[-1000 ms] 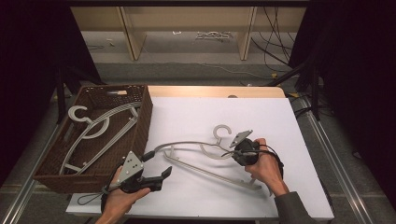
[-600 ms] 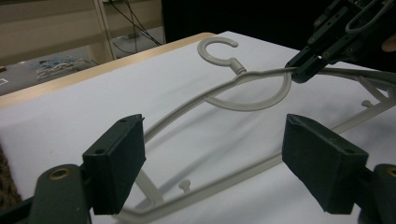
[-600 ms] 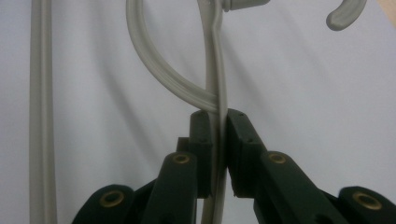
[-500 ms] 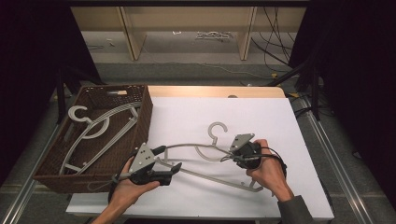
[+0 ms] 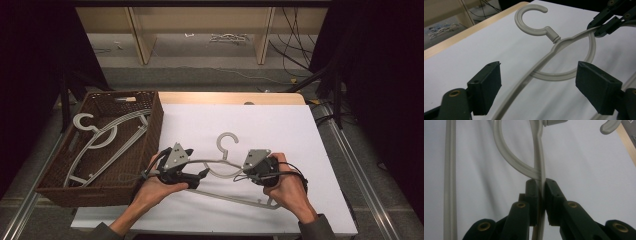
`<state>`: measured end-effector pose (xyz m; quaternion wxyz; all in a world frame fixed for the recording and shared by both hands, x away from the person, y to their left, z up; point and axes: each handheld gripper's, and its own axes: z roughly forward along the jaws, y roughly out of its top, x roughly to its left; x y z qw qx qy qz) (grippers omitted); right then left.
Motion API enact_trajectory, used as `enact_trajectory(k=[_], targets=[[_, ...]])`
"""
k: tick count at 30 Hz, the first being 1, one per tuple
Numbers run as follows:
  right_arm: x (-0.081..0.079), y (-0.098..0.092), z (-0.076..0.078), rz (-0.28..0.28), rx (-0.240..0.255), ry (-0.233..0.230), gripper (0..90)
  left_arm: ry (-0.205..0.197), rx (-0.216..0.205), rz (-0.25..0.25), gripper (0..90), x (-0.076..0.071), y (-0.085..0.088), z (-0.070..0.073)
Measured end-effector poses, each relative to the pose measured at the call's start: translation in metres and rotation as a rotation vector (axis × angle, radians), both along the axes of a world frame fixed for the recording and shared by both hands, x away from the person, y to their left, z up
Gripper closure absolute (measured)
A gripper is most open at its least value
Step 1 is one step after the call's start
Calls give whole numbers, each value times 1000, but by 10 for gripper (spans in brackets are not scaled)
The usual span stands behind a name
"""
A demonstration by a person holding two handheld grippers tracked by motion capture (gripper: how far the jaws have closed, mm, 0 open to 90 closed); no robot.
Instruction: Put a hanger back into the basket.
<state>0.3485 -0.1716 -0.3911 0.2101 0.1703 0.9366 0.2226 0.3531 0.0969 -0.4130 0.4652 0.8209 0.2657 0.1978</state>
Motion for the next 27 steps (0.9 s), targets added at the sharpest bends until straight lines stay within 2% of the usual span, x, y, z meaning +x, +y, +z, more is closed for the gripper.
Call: enact_trajectory(k=[5,7,8,9,10,15,16,17,18,19,20,22,24,25,26,27], targets=[[-7,4,3,26,-21,-17,820,15,49,-37,247,5,-11,0],[-9,5,6,58,-37,-29,820,24,70,-46,265,5,-15,0],[-10,5,6,52,-32,-28,821,28,79,-36,271,5,-18,-1],[-11,6,7,61,-37,-31,821,41,88,-50,281,5,-19,-1],[-12,7,8,69,-39,-33,820,36,87,-58,291,5,-21,-3],[-16,10,11,92,-38,-43,820,90,117,-79,338,6,-25,-4],[-17,11,12,97,-40,-40,821,81,129,-90,348,8,-25,-4],[-17,12,12,105,-44,-42,821,131,117,-78,378,5,-26,-5],[-17,13,12,115,-46,-41,820,141,115,-82,416,5,-27,-6],[-18,13,12,122,-47,-36,820,134,127,-87,444,6,-27,-6],[-18,13,12,124,-46,-38,820,117,145,-124,507,8,-27,-6],[-18,14,12,127,-49,-46,821,96,172,-137,628,7,-26,-6],[-18,13,11,135,-51,-41,820,89,197,-174,675,6,-25,-5],[-18,13,10,141,-50,-43,820,81,227,-186,686,7,-24,-3],[-18,13,10,147,-50,-45,820,83,215,-201,699,5,-25,-3],[-18,13,10,157,-47,-43,820,79,227,-212,711,4,-24,-2]])
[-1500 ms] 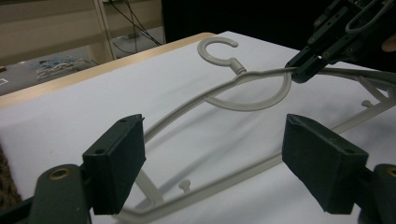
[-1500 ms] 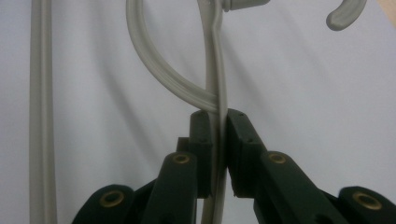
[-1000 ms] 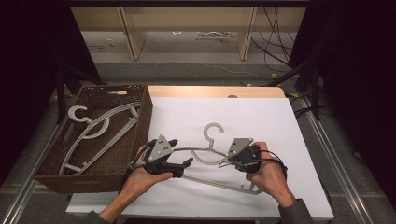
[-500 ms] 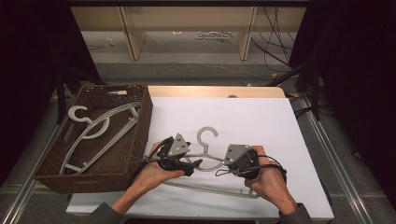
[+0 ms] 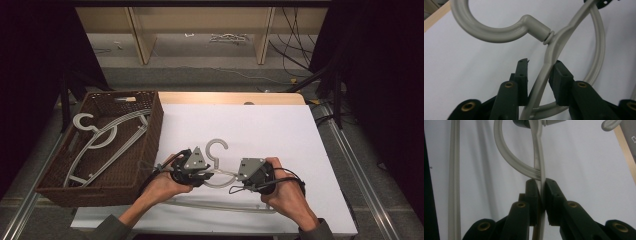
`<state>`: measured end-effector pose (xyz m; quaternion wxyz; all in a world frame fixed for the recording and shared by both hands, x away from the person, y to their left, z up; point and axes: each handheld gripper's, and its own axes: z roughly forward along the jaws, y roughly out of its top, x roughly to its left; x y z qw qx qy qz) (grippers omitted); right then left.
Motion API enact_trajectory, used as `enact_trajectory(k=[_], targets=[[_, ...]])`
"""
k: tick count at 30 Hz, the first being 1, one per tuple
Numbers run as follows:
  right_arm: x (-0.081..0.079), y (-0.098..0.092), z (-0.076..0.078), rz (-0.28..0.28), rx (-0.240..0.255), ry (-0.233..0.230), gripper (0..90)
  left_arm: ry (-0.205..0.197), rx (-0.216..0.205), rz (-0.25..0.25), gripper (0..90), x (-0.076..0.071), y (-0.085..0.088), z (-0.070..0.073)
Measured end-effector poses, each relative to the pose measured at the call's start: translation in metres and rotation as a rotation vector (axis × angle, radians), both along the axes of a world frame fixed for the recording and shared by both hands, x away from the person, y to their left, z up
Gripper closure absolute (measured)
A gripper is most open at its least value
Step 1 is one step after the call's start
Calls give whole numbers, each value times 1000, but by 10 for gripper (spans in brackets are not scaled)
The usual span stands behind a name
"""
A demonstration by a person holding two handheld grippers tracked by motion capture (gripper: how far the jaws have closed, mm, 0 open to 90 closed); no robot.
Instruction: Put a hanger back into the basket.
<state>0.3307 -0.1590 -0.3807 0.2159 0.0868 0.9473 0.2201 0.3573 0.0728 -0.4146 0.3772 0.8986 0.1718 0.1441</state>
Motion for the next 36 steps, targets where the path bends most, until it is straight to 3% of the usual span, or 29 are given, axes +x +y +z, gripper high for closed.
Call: enact_trajectory(k=[3,11,13,15,18,20,24,32,36], targets=[[1,-4,-1,9,10,7,814,-18,39,-38,742,-3,-1,4],[5,-9,-2,-28,32,-10,765,-39,53,-97,805,-10,-3,5],[5,-10,-2,-46,52,0,748,-35,39,-99,813,-12,-3,5],[6,-11,-2,-69,86,8,691,-29,27,-87,817,-12,-1,6],[7,-14,-1,-129,179,22,538,-17,0,-52,819,-9,4,8],[9,-15,0,-138,216,27,435,17,-39,-36,819,-7,7,8],[11,-16,-1,-192,275,20,332,23,-45,-1,819,-3,13,10],[12,-28,5,-309,454,-25,263,49,-72,59,820,4,26,13],[8,-34,4,-341,498,-34,261,45,-89,94,820,7,30,16]])
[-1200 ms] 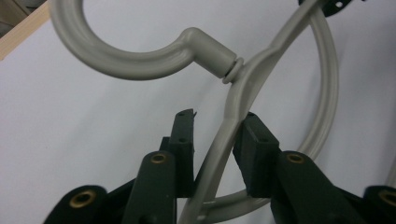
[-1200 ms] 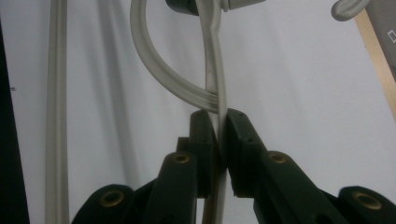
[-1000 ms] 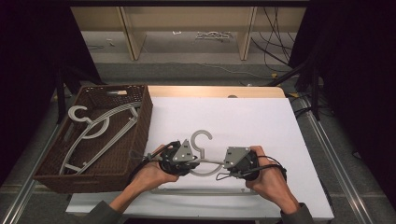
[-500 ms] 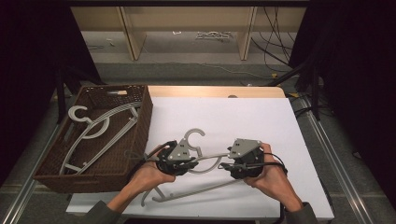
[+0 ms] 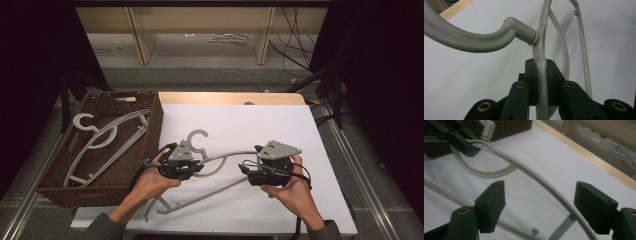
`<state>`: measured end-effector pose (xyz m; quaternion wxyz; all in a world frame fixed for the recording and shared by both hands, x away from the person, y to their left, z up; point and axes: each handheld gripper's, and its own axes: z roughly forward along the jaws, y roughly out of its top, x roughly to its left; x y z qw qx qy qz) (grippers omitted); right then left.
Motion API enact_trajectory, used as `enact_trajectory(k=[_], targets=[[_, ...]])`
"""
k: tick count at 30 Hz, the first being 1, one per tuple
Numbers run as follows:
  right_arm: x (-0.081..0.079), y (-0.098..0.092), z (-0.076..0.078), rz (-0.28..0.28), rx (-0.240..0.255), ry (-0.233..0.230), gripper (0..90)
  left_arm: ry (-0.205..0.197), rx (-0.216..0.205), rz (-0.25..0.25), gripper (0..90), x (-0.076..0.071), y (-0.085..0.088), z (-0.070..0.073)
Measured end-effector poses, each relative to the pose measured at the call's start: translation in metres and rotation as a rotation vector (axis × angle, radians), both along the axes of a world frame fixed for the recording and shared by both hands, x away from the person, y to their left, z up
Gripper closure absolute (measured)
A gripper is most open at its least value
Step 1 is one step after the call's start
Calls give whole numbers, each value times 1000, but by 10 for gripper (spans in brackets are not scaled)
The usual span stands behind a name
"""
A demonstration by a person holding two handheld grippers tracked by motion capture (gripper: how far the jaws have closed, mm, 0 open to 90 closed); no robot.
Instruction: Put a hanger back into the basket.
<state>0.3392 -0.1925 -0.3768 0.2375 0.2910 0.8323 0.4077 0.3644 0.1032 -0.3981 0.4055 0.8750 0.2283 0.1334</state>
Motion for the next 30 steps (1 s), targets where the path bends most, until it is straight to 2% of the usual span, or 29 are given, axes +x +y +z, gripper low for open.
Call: enact_trajectory(k=[5,6,8,10,13,14,15,17,18,20,22,24,30], targets=[[-8,-10,-5,-23,50,-5,254,7,-22,24,820,3,5,3],[-10,-12,-6,-34,61,-12,253,17,-34,28,820,3,5,3],[-13,-16,-9,-54,81,-23,239,12,-34,31,820,4,7,4],[-16,-20,-13,-69,109,-17,235,19,-47,43,820,4,7,6],[-20,-23,-17,-87,151,-7,231,29,-72,44,820,4,9,8],[-21,-24,-18,-94,161,-14,223,38,-99,64,820,3,9,10],[-22,-25,-19,-103,173,-22,209,37,-89,48,819,4,11,12],[-25,-25,-21,-107,191,-31,204,60,-136,76,819,3,13,18],[-26,-26,-22,-105,197,-30,204,58,-152,66,819,3,15,21],[-29,-26,-23,-106,209,-36,205,59,-165,80,819,2,17,28],[-31,-27,-25,-101,213,-31,202,29,-165,86,820,2,20,38],[-33,-27,-27,-102,202,-47,200,27,-173,85,819,2,22,47],[-37,-26,-36,-95,191,-10,200,2,-184,107,819,4,33,74]])
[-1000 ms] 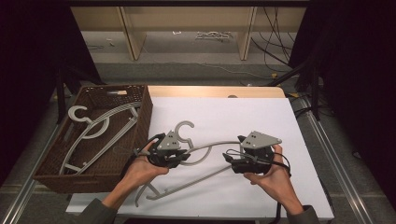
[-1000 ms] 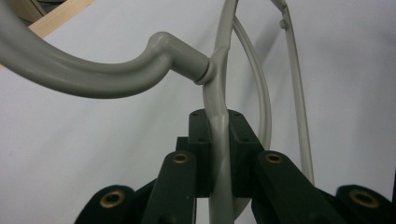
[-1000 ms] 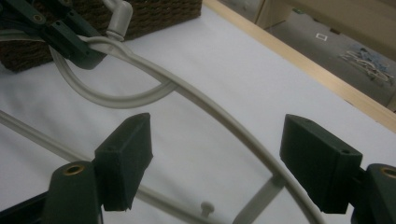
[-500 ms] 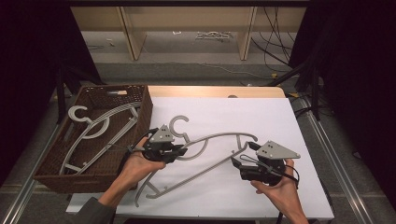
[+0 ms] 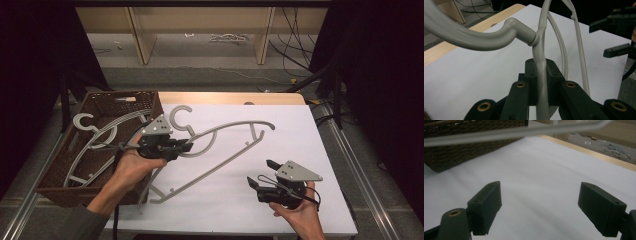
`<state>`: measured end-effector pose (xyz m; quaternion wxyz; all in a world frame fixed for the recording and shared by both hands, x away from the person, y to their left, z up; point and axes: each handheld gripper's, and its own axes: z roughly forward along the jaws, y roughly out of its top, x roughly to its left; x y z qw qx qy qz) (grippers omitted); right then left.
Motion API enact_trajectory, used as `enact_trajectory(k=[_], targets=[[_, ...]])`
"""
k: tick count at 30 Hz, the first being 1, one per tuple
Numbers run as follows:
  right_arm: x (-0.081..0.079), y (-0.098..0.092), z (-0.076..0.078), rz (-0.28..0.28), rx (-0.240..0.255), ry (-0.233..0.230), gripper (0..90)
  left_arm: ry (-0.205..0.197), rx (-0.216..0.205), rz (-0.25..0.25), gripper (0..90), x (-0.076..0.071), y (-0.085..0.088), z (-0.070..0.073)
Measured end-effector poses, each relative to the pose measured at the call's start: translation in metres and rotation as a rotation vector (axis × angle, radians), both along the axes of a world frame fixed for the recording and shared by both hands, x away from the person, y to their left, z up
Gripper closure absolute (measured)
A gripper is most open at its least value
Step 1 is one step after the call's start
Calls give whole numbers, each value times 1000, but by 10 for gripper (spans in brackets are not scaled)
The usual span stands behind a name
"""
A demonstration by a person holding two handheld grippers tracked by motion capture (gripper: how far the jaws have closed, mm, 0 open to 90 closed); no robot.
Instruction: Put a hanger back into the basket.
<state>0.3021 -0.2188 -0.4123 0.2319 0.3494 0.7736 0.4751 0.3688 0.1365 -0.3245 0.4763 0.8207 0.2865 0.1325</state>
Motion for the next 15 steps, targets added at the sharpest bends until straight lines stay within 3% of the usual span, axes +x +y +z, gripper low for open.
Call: enact_trajectory(k=[8,15], targets=[[-1,-2,-5,8,-8,16,182,-16,-10,62,819,8,28,29],[-2,-2,-8,9,0,19,174,-28,23,135,819,20,56,41]])
